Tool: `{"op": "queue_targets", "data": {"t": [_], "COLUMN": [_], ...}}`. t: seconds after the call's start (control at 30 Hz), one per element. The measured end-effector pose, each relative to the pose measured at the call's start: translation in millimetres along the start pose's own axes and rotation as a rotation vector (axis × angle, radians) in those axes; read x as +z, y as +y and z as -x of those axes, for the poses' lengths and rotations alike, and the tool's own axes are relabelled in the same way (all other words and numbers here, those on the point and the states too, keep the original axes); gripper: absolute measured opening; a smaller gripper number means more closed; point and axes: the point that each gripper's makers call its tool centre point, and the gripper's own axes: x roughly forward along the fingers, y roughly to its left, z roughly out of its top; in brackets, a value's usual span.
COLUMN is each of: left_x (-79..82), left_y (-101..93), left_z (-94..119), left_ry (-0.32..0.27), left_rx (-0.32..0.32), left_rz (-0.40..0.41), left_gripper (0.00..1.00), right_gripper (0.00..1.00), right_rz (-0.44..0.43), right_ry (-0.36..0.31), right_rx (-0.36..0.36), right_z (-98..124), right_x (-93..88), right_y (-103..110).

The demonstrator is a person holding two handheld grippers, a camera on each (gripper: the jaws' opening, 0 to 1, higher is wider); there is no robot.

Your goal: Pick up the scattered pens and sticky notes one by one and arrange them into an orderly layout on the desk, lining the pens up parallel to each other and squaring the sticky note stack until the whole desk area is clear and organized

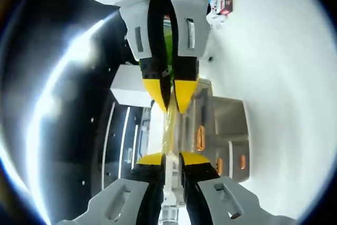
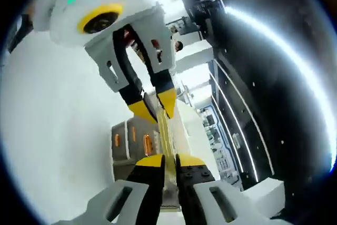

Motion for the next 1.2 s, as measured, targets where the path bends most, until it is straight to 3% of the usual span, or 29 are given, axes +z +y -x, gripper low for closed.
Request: {"op": "queue_targets", "data": {"t": [0.43, 0.87, 1.2], "left_x": [-11.9, -19.5, -19.5], "left_y": [2.4, 1.3, 0.3], "left_z": [3.8, 9.5, 35.5], "left_ry": [0.028, 0.043, 0.004], "left_rx": [0.007, 0.018, 0.118], "left_rz": [0.01, 0.008, 0.096], "left_gripper": [0.12, 0.11, 0.12], "right_gripper": [0.12, 0.11, 0.11], "right_rz": [-0.119, -0.143, -0.176], "right_ry": [-0.073, -0.085, -0.122], "right_rx": [-0.017, -0.059, -0.115], "right_z": [3.9, 13.5, 32.3], "right_x": [5.3, 6.5, -2.1], "right_y": [-9.1, -11.9, -7.3]}}
